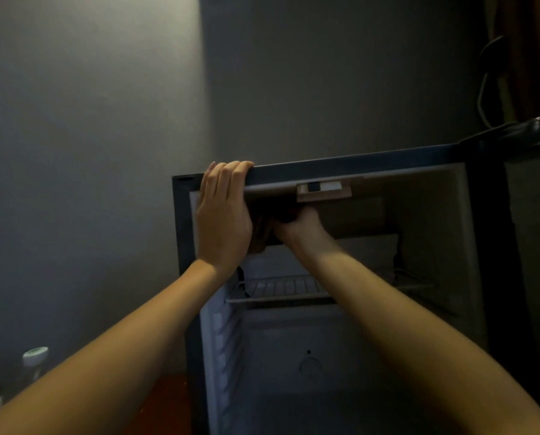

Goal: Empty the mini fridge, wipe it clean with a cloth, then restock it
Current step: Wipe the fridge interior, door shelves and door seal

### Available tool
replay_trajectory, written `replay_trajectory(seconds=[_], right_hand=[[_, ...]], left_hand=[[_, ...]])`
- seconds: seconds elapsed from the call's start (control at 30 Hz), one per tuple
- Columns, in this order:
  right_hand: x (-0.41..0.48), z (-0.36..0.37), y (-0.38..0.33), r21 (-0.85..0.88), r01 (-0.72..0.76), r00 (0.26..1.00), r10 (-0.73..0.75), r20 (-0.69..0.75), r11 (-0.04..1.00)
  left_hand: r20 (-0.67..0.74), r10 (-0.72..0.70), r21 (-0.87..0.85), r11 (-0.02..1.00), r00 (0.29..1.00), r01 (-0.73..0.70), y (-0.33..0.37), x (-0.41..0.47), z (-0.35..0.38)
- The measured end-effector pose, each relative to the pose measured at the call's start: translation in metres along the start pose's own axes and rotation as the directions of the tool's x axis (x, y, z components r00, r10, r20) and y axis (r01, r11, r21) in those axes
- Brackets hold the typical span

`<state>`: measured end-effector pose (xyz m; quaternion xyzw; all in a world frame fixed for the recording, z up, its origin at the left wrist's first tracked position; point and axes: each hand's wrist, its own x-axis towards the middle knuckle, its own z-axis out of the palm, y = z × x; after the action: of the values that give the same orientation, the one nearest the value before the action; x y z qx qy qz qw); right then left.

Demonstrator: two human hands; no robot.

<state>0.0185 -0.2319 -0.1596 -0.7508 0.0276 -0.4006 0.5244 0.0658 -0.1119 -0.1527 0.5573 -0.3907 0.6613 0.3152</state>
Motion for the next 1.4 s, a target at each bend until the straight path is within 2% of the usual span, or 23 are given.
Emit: replay_trajectory(seconds=[0.2,0.43,0.5,0.57,0.6,0.63,0.67,0.7,0.73,0.8,0.83,0.87,0.9,0.93,0.97,1.0,1.07,1.13,1.23,1.3,1.33,1.4], right_hand=[[0.006,-0.032,0.013,-0.128,-0.072,0.996,0.079,0.045,0.989],[-0.003,-0.062,0.008,-0.095,-0.19,0.97,0.172,-0.171,0.977],[-0.012,-0.068,0.005,-0.03,-0.223,0.95,0.21,-0.231,0.974],[-0.015,-0.066,0.0,0.076,-0.219,0.943,0.231,-0.238,0.973],[-0.02,-0.062,-0.008,0.255,-0.244,0.919,0.307,-0.248,0.936],[-0.024,-0.055,-0.016,0.483,-0.233,0.907,0.368,-0.206,0.844],[-0.026,-0.053,-0.02,0.697,-0.212,0.891,0.428,-0.149,0.685],[-0.03,-0.05,-0.022,0.781,-0.256,0.868,0.491,-0.073,0.569],[-0.04,-0.047,-0.03,0.786,-0.24,0.9,0.433,-0.039,0.57],[-0.06,-0.038,-0.05,0.744,-0.273,0.916,0.401,0.008,0.61],[-0.066,-0.039,-0.055,0.759,-0.248,0.926,0.377,0.005,0.601],[-0.069,-0.043,-0.06,0.775,-0.277,0.934,0.349,0.079,0.568],[-0.071,-0.051,-0.058,0.649,-0.247,0.945,0.328,-0.004,0.72],[-0.072,-0.055,-0.057,0.589,-0.313,0.924,0.382,0.008,0.745],[-0.074,-0.06,-0.06,0.399,-0.329,0.921,0.384,-0.065,0.856],[-0.075,-0.067,-0.057,0.238,-0.314,0.928,0.35,-0.127,0.919],[-0.076,-0.08,-0.046,-0.026,-0.221,0.96,0.213,-0.18,0.975],[-0.077,-0.08,-0.043,0.087,-0.173,0.974,0.183,-0.131,0.981],[-0.074,-0.074,-0.043,0.277,-0.206,0.978,0.205,0.033,0.939],[-0.077,-0.063,-0.044,0.349,-0.167,0.984,0.133,0.119,0.922],[-0.082,-0.058,-0.047,0.393,-0.159,0.985,0.117,0.129,0.906],[-0.092,-0.051,-0.042,0.504,-0.221,0.975,0.181,0.128,0.835]], left_hand=[[-0.012,0.007,-0.002,1.0,1.0,-0.007,-0.001,-0.001,0.0],[-0.043,0.026,-0.018,0.999,0.999,-0.027,-0.001,0.0,0.0],[-0.066,0.03,-0.006,1.0,0.997,-0.031,-0.002,0.0,0.002],[-0.067,0.032,0.001,0.999,0.997,-0.032,-0.002,0.0,0.002],[-0.065,0.035,0.004,0.999,0.997,-0.034,-0.003,0.0,0.003],[-0.066,0.036,0.005,0.999,0.997,-0.035,-0.004,-0.001,0.003],[-0.066,0.036,0.005,0.999,0.997,-0.036,-0.004,-0.001,0.003],[-0.062,0.037,0.007,0.999,0.997,-0.037,-0.004,-0.001,0.003],[-0.058,0.035,0.006,0.999,0.998,-0.035,-0.003,-0.001,0.002],[-0.046,0.027,-0.002,1.0,0.999,-0.027,-0.002,-0.001,0.002],[-0.037,0.019,-0.008,1.0,0.999,-0.019,-0.002,-0.001,0.001],[-0.031,0.01,-0.015,1.0,0.999,-0.011,-0.002,0.0,0.0],[-0.028,0.006,-0.022,1.0,1.0,-0.006,-0.002,0.0,-0.001],[-0.025,0.005,-0.025,1.0,1.0,-0.006,-0.002,0.0,-0.002],[-0.022,0.007,-0.025,1.0,1.0,-0.008,-0.003,0.0,-0.002],[-0.02,0.012,-0.025,1.0,1.0,-0.013,-0.003,-0.001,-0.002],[-0.018,0.016,-0.032,0.999,1.0,-0.016,-0.003,-0.002,-0.001],[-0.01,0.012,-0.032,0.999,1.0,-0.013,-0.004,-0.002,0.0],[0.015,0.002,-0.024,1.0,1.0,-0.002,-0.005,-0.001,-0.003],[0.042,0.003,-0.031,1.0,0.999,-0.002,-0.006,-0.002,-0.006],[0.05,0.009,-0.033,0.999,0.999,-0.007,-0.006,-0.002,-0.008],[0.067,0.021,-0.036,0.999,0.998,-0.019,-0.005,-0.002,-0.012]])
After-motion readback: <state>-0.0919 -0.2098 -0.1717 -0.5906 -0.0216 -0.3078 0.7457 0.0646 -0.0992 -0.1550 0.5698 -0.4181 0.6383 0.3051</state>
